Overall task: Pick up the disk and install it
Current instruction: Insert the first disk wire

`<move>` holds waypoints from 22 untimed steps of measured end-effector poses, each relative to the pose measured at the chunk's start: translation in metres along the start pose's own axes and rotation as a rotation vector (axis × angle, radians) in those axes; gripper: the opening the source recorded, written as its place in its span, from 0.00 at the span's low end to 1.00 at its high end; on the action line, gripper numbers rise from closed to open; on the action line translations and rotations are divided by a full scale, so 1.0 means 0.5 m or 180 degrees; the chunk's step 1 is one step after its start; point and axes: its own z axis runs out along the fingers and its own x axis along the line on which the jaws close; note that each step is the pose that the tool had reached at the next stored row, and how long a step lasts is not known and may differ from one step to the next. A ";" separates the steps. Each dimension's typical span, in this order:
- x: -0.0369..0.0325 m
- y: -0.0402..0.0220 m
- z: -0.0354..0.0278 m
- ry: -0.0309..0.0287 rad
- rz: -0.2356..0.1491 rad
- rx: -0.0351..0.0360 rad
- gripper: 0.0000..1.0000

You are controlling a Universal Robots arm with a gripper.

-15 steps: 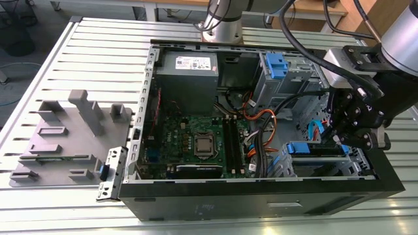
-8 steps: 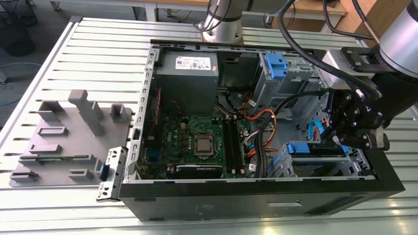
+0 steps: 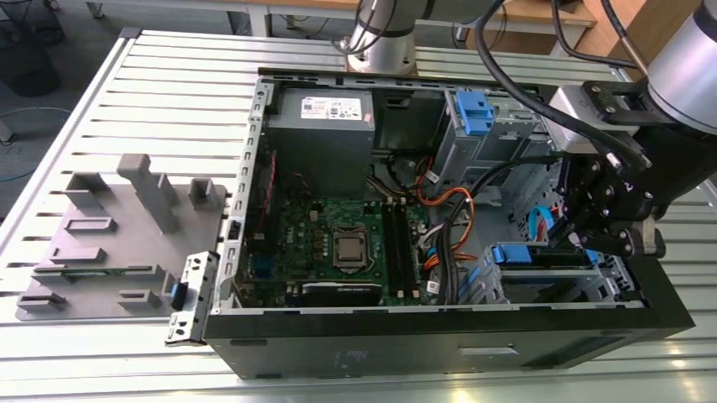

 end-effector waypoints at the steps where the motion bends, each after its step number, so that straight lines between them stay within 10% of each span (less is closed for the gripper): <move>1: 0.000 0.000 0.000 0.0000 0.0000 0.0000 0.16; 22: 0.000 0.001 0.007 0.0002 0.0000 0.0003 0.16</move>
